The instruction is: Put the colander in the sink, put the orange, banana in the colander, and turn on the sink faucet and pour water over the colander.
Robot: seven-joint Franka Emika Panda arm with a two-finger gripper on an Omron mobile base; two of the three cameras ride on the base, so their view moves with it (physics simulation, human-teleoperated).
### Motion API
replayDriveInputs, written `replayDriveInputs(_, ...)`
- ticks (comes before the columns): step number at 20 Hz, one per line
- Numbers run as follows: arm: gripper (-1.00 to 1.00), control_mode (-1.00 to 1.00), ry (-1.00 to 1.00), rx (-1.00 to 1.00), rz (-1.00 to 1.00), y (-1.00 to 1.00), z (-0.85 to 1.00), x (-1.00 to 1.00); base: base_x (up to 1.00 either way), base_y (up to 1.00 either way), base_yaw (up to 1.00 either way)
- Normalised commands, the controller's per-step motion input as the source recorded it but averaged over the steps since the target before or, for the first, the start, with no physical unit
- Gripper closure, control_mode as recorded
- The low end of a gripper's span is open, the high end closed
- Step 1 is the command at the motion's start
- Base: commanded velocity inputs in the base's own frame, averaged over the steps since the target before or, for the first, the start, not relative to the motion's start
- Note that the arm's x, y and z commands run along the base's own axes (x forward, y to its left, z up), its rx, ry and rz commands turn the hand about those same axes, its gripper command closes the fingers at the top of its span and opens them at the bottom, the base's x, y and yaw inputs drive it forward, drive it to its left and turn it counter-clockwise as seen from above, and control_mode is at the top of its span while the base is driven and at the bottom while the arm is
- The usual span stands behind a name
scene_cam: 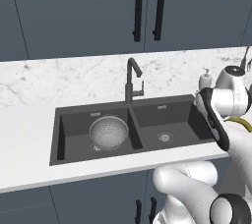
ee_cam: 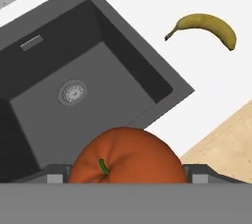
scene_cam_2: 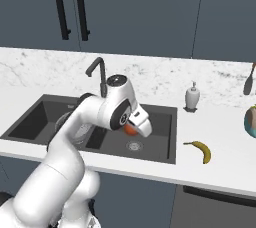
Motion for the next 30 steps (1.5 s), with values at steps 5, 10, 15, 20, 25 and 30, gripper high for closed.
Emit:
replayDriveInputs(5, 1.00, -1.00, 0.00, 0.10, 0.00, 1.00, 0.28, -0.14, 0.00, 0.00, 0.00)
replayDriveInputs(10, 1.00, -1.00, -0.01, 0.04, 0.00, 1.00, 0.08, -0.03, 0.00, 0.00, 0.00)
replayDriveInputs(15, 1.00, -1.00, -0.08, 0.00, -0.04, 1.00, -0.02, 0.00, 0.00, 0.00, 0.00)
replayDriveInputs(20, 1.00, -1.00, -0.05, 0.00, -0.04, 1.00, -0.27, 0.17, 0.00, 0.00, 0.00)
replayDriveInputs(25, 1.00, -1.00, 0.00, 0.00, 0.00, 0.86, -0.30, 0.51, 0.00, 0.00, 0.00)
replayDriveInputs(30, 1.00, -1.00, 0.01, 0.00, -0.01, 0.55, -0.24, 0.85, 0.00, 0.00, 0.00)
